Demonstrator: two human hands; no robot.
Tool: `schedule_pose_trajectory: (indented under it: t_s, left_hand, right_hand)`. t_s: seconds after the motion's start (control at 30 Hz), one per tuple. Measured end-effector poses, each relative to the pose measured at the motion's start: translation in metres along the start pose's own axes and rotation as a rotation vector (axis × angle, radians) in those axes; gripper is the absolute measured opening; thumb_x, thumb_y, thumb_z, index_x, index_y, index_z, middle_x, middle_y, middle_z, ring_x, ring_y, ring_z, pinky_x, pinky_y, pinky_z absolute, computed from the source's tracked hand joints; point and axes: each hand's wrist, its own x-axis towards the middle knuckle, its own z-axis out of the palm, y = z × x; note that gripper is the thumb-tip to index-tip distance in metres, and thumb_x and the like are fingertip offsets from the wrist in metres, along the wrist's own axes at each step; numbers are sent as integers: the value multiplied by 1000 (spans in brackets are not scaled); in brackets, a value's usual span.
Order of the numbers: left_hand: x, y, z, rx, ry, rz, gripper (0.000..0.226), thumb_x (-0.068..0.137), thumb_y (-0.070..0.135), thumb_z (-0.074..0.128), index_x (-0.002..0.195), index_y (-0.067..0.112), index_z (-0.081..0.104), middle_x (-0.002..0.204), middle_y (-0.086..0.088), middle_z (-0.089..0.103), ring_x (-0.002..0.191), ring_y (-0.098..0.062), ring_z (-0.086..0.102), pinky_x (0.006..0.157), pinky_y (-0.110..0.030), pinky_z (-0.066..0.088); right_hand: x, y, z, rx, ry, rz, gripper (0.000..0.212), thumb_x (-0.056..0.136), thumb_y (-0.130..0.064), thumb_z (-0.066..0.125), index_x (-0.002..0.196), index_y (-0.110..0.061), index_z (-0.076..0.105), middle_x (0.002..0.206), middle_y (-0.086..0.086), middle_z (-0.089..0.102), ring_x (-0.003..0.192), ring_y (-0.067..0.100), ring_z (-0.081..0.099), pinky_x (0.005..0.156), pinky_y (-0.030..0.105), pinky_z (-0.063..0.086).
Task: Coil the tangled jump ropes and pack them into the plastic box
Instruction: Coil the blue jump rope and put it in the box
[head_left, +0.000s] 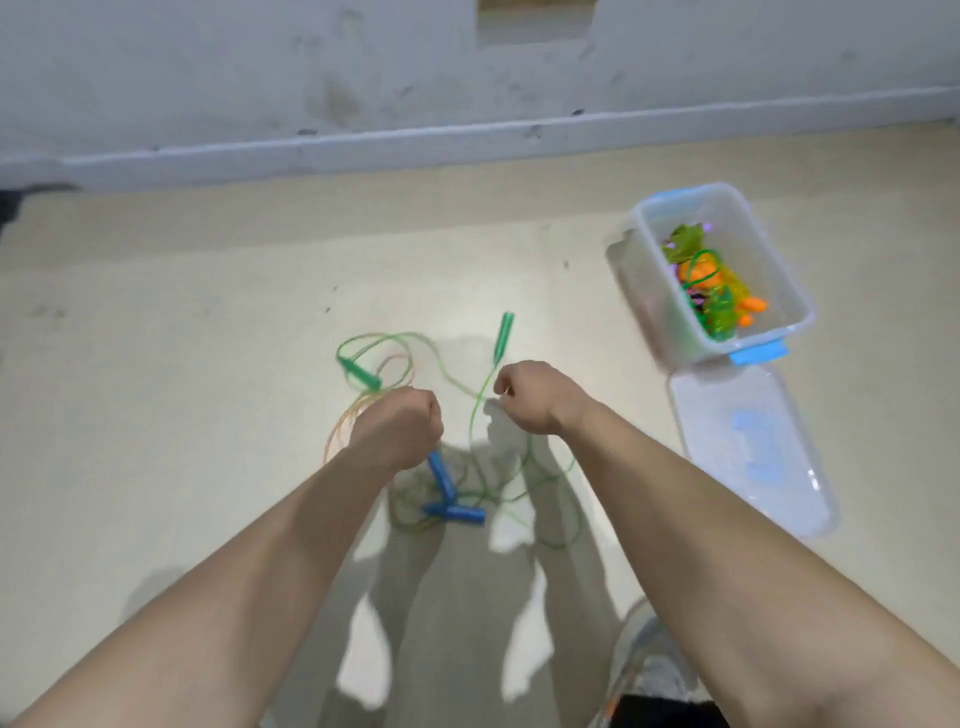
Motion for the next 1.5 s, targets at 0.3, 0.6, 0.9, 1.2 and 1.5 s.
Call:
schedule_pose_trajectory:
  t_s: [0.3,0.6,0.9,1.2,1.5]
  left_hand:
    - [-24,-72,97,-155,-196,-115,27,89,21,65,115,25,62,113,3,61,100,-19,59,87,-36,52]
    - [-24,-65,158,-65,-83,34,27,89,14,61,109,23,47,106,3,51,86,-18,49,68,-33,41]
    - [-31,-80,150,-151,-134,111,21,86,22,68,93,32,51,101,9,54,91,-18,52,76,-33,44]
    - [-52,-97,99,-234,-29,39,22,93,23,59,112,31,52,101,9,64,88,-18,58,74,-29,39]
    - [-100,-69,-3,99,681,316,24,87,25,71,111,27,71,108,16,70,90,-20,60,64,-30,53]
  right_hand:
    - [-2,1,132,101,-126,56,36,85,-12,49,115,-22,67,119,2,69,109,25,63,94,34,52]
    - [-4,-2,194,-40,1,-21,30,80,-25,68,98,-22,45,90,-5,53,86,26,57,65,33,46]
    - [29,-21,168,3,-93,202,32,90,-49,43,85,-23,59,82,-1,65,75,22,62,70,35,52]
    - [19,-43,144,429,-123,162,20,87,-31,59,74,-15,57,69,-1,57,63,19,52,60,30,40]
    - [-57,-86,22,967,-365,201,19,97,-20,47,96,-6,60,58,3,43,49,15,28,42,21,34]
